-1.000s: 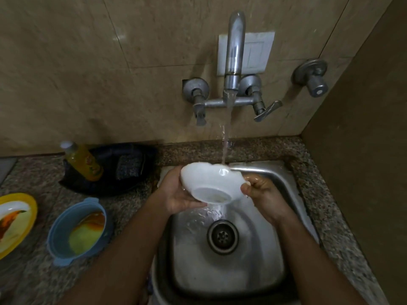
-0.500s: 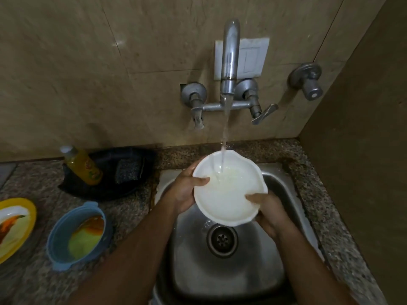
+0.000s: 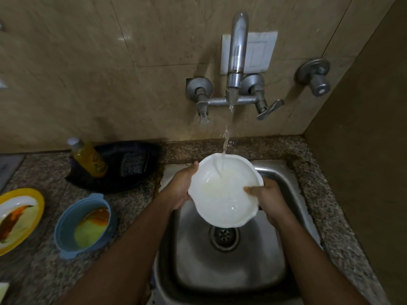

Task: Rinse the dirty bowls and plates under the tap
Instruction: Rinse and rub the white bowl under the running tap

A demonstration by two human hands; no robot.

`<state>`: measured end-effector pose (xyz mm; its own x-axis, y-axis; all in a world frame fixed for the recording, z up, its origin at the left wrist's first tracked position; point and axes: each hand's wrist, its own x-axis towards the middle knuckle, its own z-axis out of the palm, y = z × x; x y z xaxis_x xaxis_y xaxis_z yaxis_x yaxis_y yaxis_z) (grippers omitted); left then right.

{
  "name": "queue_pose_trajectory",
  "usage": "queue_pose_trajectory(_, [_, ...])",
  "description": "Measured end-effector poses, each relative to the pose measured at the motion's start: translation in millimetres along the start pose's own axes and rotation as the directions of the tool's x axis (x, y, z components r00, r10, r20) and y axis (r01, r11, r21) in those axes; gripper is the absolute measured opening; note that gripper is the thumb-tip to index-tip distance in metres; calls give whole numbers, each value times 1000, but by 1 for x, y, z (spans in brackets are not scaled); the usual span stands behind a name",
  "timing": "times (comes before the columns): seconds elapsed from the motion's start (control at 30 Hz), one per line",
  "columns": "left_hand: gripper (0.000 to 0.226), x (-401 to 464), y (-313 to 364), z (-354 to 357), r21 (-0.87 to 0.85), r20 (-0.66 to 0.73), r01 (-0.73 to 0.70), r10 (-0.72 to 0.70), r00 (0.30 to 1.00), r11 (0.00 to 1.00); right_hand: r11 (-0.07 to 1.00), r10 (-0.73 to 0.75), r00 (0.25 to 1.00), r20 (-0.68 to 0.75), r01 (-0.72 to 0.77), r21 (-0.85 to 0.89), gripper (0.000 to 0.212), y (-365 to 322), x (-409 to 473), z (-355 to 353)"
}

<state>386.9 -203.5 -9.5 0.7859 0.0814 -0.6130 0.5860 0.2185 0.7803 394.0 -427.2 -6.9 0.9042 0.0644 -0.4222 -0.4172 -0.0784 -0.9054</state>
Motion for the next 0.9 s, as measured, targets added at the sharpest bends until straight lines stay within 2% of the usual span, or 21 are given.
queue_pose_trajectory(0.07, [49,-2,-6,-5,14,39,17,-17,999,1000,988,-108,993,-49,101,-121,29,-6,7,0])
queue_pose_trajectory(0.2, [52,-8,-7,-2,3,93,18,-18,996,1000,877,-382,916,-124,317,-361,27,-9,9,0])
queue_pose_trajectory(0.27, [58,-8,-5,2,-4,109,19,-18,994,1000,815,-476,873,-105,393,-427,34,-8,8,-5])
queue_pose_trajectory(0.33, [63,-9,-3,5,31,101,50,-53,993,998,718,-574,818,-29,486,-498,52,-5,3,-11])
queue_pose_trajectory(0.43, [49,-12,-5,8,70,112,97,-105,988,993,613,-654,755,51,569,-549,70,-1,-6,-14])
queue_pose_trajectory(0.57, [30,-17,-17,9,47,69,61,-64,996,997,530,-741,666,84,657,-536,57,6,-22,-7])
queue_pose_trajectory(0.67, [28,-23,-21,6,48,-14,43,-42,999,998,539,-755,651,74,682,-493,58,18,-27,0])
queue_pose_trajectory(0.77, [33,-32,-26,-2,6,-40,11,-11,999,1000,633,-720,694,-1,657,-410,55,24,-27,6])
queue_pose_trajectory(0.83, [40,-41,-32,-13,-6,83,-75,76,994,997,723,-661,744,-93,598,-346,52,26,-30,9])
queue_pose_trajectory(0.9, [58,-49,-34,-23,158,236,-229,189,953,960,785,-605,784,-141,559,-266,52,24,-28,11])
